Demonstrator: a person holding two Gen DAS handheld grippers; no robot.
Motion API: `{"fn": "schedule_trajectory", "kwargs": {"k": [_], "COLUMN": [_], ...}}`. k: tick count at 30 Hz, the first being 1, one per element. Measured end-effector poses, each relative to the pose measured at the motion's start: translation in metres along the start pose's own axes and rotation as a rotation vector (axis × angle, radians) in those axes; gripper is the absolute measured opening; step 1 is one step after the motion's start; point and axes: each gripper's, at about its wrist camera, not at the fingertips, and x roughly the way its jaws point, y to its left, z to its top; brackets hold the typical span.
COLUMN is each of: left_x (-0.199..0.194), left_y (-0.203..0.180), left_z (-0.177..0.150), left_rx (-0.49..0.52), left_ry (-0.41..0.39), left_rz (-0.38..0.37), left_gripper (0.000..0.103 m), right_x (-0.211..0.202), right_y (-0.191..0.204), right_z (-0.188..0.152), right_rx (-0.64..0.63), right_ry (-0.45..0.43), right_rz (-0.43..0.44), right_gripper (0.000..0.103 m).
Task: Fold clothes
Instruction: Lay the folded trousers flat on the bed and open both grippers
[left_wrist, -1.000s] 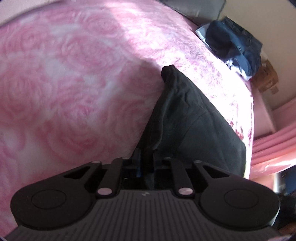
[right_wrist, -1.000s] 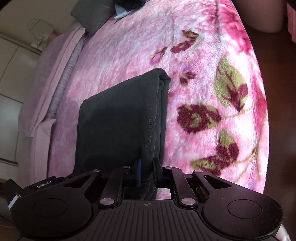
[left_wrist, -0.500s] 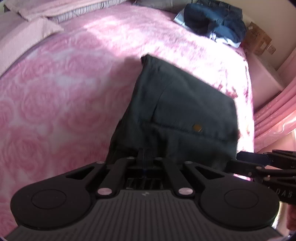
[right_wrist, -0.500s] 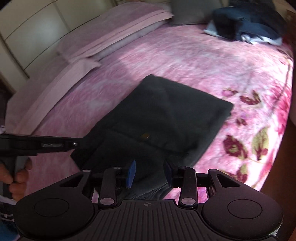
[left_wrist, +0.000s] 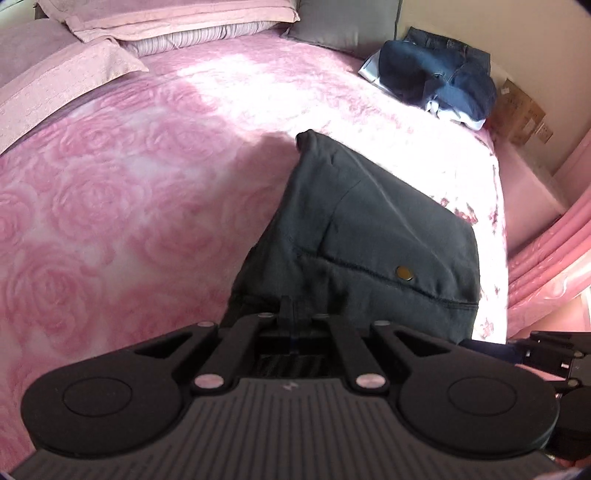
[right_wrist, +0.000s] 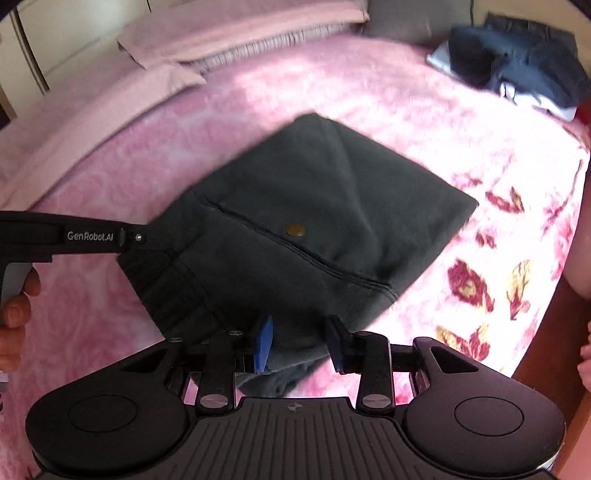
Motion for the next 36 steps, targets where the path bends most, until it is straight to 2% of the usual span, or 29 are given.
{"fn": "schedule_trajectory", "kwargs": {"k": [2,4,8,10,13,15,17,18,19,20,22,24,30,36], "left_x": [0.011,0.015,0.013,0.009,-0.006,-0.023,-0.038,-0.045,-0.052,-0.058,-0.070,-0.081,-0.110,-0.143], "left_y": [0.004,0.015,0.013,0.006,-0.002,-0.012,-0.022,-0.027,-0.030,-0.034,-0.043,-0.051,-0.075,-0.092], "left_z": [-0.009,-0.013,-0.011,-0.002,0.015,0.022,0.026,0.027,0.027,0.027,0.028,0.031,0.046,0.067], "left_rx": [-0.017,-0.087,-0.116,-0.109,-0.162,-0.161,-0.166,-0.181,-0.198,-0.210,-0.227,-0.232,-0.202,-0.170], "left_ry": [-0.013,-0.028,-0.022,0.007,0.063,0.089,0.134,0.159,0.180,0.205,0.250,0.274,0.253,0.178], "left_rz": [0.007,-0.014,-0.001,0.023,0.031,0.072,0.110,0.117,0.120,0.128,0.148,0.172,0.217,0.256], "left_gripper": [0.004,0.004,0.004,0.003,0.003,0.005,0.007,0.009,0.016,0.024,0.025,0.026,0.030,0.031], "right_x": [0.012,0.021,0.025,0.024,0.018,0.006,-0.009,-0.014,-0.017,-0.019,-0.027,-0.040,-0.077,-0.095], "right_y": [0.002,0.002,-0.002,-0.005,-0.013,-0.018,-0.023,-0.026,-0.027,-0.030,-0.038,-0.043,-0.043,-0.041], "right_z": [-0.005,-0.010,-0.011,-0.007,0.010,0.020,0.028,0.031,0.032,0.034,0.038,0.045,0.067,0.081], "right_rx": [-0.002,-0.002,0.003,-0.004,0.023,0.044,0.055,0.060,0.063,0.068,0.092,0.107,0.047,0.044], "right_ry": [0.013,0.019,0.028,0.052,0.112,0.140,0.162,0.182,0.219,0.263,0.306,0.301,0.258,0.239], "right_rz": [-0.009,-0.015,-0.007,0.004,0.034,0.062,0.080,0.082,0.080,0.090,0.091,0.080,0.016,0.005], "right_gripper": [0.037,0.036,0.036,0.036,0.037,0.037,0.048,0.062,0.068,0.068,0.068,0.068,0.068,0.068]}}
